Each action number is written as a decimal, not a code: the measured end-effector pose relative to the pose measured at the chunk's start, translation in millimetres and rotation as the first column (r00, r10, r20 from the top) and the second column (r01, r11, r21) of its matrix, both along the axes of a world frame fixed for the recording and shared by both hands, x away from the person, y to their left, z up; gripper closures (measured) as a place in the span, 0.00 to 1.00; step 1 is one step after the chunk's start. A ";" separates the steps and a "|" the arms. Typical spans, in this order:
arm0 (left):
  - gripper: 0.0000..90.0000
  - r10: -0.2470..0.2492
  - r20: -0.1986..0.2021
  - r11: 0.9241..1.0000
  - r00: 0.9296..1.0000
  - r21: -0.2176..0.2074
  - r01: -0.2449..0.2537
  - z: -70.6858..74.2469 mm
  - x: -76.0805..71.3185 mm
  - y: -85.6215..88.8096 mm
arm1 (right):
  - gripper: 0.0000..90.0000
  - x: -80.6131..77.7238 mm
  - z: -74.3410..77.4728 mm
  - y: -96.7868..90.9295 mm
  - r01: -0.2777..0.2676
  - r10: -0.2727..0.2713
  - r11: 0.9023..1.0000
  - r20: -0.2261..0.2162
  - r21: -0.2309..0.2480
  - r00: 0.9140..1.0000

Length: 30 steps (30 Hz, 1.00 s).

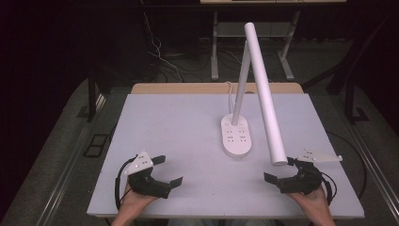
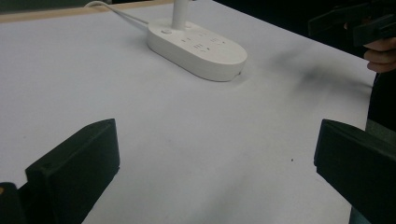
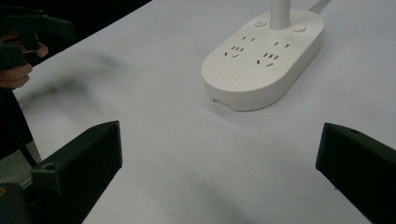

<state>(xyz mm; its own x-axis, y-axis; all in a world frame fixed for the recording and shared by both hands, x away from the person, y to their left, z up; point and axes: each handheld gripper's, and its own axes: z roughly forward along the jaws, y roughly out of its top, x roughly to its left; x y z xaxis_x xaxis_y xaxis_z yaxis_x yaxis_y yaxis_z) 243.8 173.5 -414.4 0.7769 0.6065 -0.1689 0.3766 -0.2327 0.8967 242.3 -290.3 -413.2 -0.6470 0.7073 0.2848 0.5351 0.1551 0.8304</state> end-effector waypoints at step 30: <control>0.00 -0.021 -0.029 0.999 0.999 0.041 0.023 1.4 1.3 -2.6 | 0.00 0.9 -2.7 -0.5 -0.017 0.016 1.000 -0.022 -0.024 1.000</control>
<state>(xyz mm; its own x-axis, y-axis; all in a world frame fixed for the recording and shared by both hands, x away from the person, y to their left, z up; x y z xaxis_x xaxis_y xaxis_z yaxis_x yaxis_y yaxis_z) 245.0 171.0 -413.0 0.7853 0.5963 -0.1665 0.3964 -0.2778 0.8750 243.2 -290.8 -415.9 -0.6523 0.7034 0.2823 0.5506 0.1838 0.8143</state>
